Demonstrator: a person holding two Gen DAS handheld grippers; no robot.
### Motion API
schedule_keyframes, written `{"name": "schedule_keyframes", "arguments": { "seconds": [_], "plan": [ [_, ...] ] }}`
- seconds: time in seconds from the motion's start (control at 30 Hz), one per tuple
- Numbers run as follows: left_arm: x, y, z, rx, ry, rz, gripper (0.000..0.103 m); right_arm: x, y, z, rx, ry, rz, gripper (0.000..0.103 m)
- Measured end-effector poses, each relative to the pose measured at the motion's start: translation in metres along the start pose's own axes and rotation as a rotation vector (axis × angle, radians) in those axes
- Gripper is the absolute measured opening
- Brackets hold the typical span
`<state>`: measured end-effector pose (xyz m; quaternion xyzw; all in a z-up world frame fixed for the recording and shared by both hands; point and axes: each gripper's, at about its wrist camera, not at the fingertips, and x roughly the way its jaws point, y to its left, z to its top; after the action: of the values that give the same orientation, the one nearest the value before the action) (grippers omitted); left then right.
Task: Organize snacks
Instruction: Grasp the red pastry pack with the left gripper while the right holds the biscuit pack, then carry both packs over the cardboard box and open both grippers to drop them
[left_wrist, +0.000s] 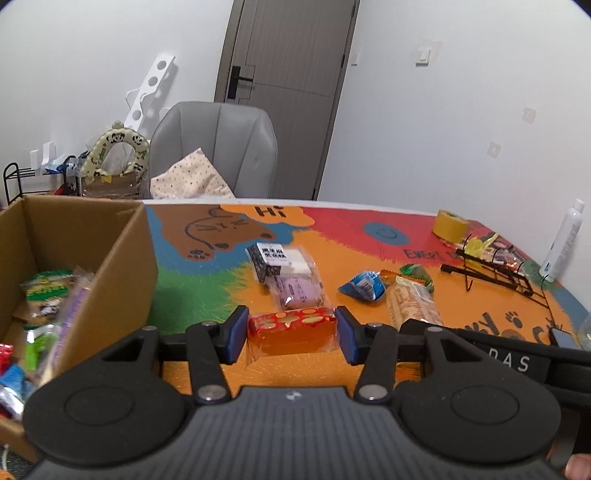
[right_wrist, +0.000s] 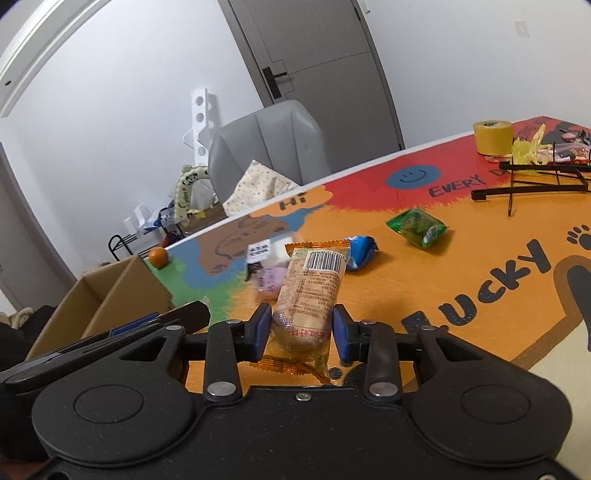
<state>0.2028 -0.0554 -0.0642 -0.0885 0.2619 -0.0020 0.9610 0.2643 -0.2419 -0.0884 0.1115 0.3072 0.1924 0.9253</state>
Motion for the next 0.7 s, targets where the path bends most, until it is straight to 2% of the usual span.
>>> {"name": "schedule_keyframes", "arguments": {
  "seconds": [0.7],
  "plan": [
    [-0.072, 0.043, 0.022, -0.041, -0.109, 0.007, 0.049, -0.025, 0.07, 0.007, -0.079, -0.05, 0.074, 0.034]
  ]
}}
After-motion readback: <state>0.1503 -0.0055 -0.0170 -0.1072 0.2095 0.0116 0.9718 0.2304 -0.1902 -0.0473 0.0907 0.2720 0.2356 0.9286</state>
